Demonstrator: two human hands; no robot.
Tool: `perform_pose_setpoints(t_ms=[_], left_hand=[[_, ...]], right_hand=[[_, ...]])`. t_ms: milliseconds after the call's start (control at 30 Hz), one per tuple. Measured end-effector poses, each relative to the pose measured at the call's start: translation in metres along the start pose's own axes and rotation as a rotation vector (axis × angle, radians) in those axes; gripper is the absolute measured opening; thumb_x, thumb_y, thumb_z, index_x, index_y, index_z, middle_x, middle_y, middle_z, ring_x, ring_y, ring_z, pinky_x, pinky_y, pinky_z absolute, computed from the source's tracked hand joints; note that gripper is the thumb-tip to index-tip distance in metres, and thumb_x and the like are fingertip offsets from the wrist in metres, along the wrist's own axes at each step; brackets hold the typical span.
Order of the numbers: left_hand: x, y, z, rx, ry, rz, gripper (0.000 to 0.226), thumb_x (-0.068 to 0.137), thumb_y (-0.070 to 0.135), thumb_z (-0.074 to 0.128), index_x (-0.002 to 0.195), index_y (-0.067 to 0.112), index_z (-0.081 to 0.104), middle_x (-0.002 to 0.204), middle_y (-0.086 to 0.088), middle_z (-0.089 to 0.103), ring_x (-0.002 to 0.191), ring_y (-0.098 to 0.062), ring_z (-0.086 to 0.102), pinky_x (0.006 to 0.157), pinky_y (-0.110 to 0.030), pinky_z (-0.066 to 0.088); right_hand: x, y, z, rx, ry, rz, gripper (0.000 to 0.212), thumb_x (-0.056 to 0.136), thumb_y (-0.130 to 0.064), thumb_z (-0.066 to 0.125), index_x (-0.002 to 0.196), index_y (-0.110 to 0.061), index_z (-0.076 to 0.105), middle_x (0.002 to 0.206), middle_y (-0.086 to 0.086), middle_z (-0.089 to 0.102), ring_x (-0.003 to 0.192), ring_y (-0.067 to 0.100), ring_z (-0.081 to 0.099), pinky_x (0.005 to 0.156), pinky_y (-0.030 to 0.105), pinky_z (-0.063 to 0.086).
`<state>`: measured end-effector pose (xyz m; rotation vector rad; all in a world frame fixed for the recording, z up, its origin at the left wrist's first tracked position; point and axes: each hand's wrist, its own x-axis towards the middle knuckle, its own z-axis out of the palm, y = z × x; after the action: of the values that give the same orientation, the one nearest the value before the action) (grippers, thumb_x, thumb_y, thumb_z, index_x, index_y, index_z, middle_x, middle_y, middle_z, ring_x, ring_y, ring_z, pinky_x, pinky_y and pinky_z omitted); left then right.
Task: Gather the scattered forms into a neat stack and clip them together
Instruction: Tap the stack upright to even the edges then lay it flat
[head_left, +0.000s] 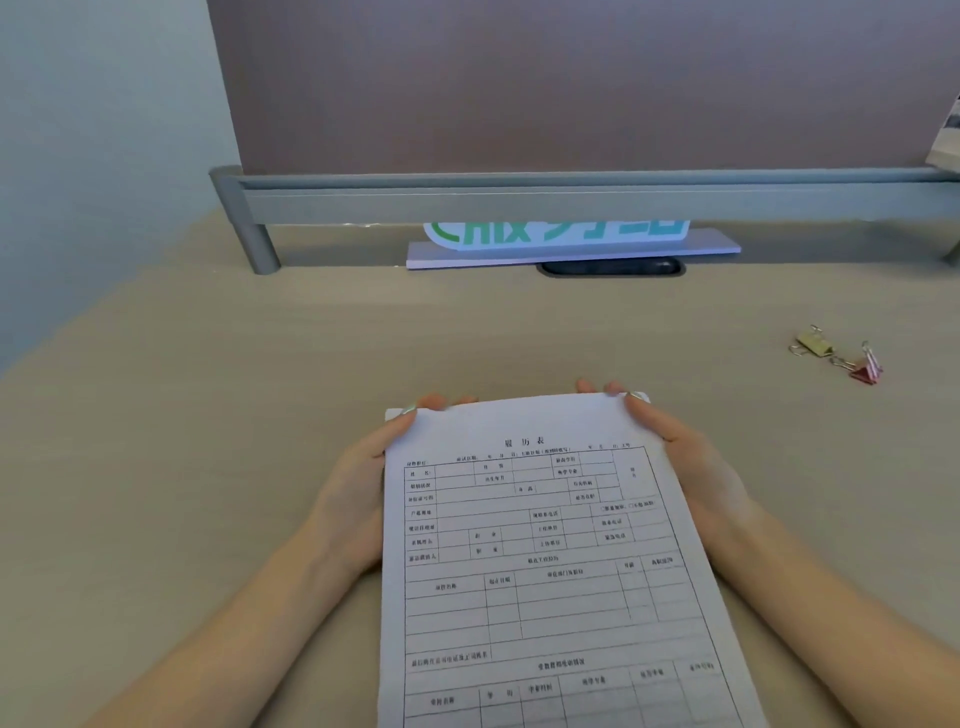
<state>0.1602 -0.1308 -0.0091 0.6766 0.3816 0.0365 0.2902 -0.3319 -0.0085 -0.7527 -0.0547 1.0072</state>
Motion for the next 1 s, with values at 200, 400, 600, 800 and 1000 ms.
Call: perform_pose_setpoints(t_ms=[200, 400, 600, 800, 1000], left_hand=[[0.001, -0.003, 0.001, 0.038, 0.035, 0.039, 0.013, 0.08, 0.024, 0.051, 0.08, 0.018, 0.063, 0.099, 0.0, 0.075, 0.079, -0.017, 0.072, 0.061, -0.03, 0.059], [0.0, -0.005, -0.001, 0.243, 0.09, -0.007, 0.029, 0.092, 0.032, 0.041, 0.104, 0.021, 0.065, 0.087, -0.002, 0.076, 0.073, -0.018, 0.072, 0.062, -0.031, 0.059], [0.002, -0.005, 0.005, 0.429, 0.161, -0.027, 0.027, 0.09, 0.033, 0.05, 0.094, 0.012, 0.067, 0.08, -0.007, 0.076, 0.069, -0.021, 0.073, 0.063, -0.034, 0.059], [0.009, -0.002, 0.016, 0.575, 0.249, -0.004, 0.025, 0.09, 0.03, 0.051, 0.089, 0.01, 0.065, 0.065, -0.003, 0.075, 0.057, -0.017, 0.071, 0.057, -0.028, 0.057], [0.016, -0.005, 0.024, 0.708, 0.305, 0.058, 0.025, 0.091, 0.029, 0.05, 0.082, 0.011, 0.064, 0.056, 0.002, 0.073, 0.052, -0.013, 0.068, 0.058, -0.029, 0.051]], right_hand=[[0.0, 0.0, -0.005, 0.143, 0.009, 0.002, 0.028, 0.055, -0.008, 0.076, 0.081, -0.017, 0.071, 0.101, -0.005, 0.072, 0.086, 0.018, 0.071, 0.074, 0.035, 0.058], [-0.003, -0.003, -0.001, 0.008, 0.036, -0.031, 0.017, 0.088, -0.026, 0.044, 0.076, -0.022, 0.056, 0.1, -0.01, 0.07, 0.087, 0.014, 0.07, 0.073, 0.03, 0.057], [-0.007, -0.003, -0.001, -0.045, 0.036, -0.083, 0.013, 0.084, -0.027, 0.049, 0.073, -0.024, 0.056, 0.105, -0.013, 0.071, 0.089, 0.014, 0.069, 0.073, 0.03, 0.057], [-0.005, -0.009, -0.001, -0.165, 0.128, -0.178, 0.025, 0.091, -0.023, 0.045, 0.068, -0.022, 0.054, 0.099, -0.009, 0.073, 0.085, 0.016, 0.068, 0.075, 0.031, 0.054], [0.005, -0.041, -0.034, -1.173, 0.534, -0.686, 0.016, 0.095, -0.019, 0.042, 0.091, -0.017, 0.058, 0.102, -0.006, 0.063, 0.091, 0.004, 0.055, 0.072, 0.0, 0.037]])
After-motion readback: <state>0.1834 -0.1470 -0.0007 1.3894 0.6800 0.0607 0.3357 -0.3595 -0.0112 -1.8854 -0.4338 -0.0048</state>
